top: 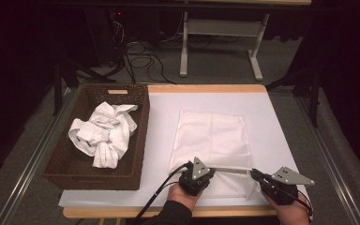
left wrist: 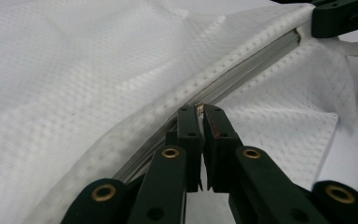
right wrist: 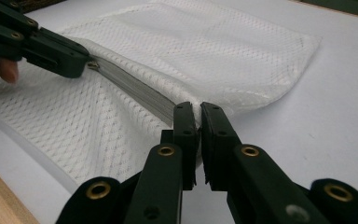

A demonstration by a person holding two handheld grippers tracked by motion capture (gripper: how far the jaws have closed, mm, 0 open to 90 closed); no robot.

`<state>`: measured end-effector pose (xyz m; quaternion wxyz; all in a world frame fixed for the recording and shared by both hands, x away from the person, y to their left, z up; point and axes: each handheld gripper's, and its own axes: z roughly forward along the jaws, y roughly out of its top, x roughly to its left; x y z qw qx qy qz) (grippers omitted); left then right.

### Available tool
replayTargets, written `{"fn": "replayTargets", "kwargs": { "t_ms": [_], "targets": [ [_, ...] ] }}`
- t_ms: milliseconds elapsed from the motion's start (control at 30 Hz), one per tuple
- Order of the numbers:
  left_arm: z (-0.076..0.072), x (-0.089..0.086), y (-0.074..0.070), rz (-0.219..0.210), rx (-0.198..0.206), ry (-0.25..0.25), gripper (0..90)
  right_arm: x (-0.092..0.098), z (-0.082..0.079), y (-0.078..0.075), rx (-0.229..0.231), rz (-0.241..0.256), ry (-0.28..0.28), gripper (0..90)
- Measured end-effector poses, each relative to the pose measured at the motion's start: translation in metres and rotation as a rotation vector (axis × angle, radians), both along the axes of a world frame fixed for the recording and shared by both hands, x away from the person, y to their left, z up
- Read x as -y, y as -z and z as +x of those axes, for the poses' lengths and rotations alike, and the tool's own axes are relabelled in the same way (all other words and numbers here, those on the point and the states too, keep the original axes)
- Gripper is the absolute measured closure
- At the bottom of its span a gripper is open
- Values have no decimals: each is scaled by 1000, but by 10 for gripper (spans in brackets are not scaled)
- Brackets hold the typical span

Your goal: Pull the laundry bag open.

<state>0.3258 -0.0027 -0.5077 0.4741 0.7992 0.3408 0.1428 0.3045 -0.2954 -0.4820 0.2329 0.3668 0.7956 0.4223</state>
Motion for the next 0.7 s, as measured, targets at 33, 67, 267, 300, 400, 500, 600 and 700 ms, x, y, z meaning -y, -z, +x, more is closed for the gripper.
{"fn": "replayTargets", "kwargs": {
  "t_ms": [33, 67, 267, 300, 400, 500, 600, 700],
  "targets": [
    [0, -3, -1, 0, 1, -11, 861, 0, 0, 0, -4, 2, 2, 867],
    [-1, -7, -2, 5, -1, -14, 861, 0, 0, 0, -3, 1, 2, 867],
    [-5, -15, -5, 17, 2, -6, 860, -5, -2, 0, -1, -9, -17, 867],
    [-6, -16, -6, 24, 7, -21, 861, -5, -2, 1, -5, -7, -17, 867],
    [-6, -19, -6, 11, -1, -13, 860, -5, -2, 1, -14, 3, -16, 867],
    [-7, -19, -4, 4, -1, -19, 861, -6, -2, 1, -3, -10, -23, 867],
    [-7, -19, -2, -2, -8, -21, 861, -5, -2, 1, -10, -10, -19, 867],
    [-6, -21, -1, -5, -14, -21, 861, -6, -2, 1, -5, -12, -29, 868]
  ]
}}
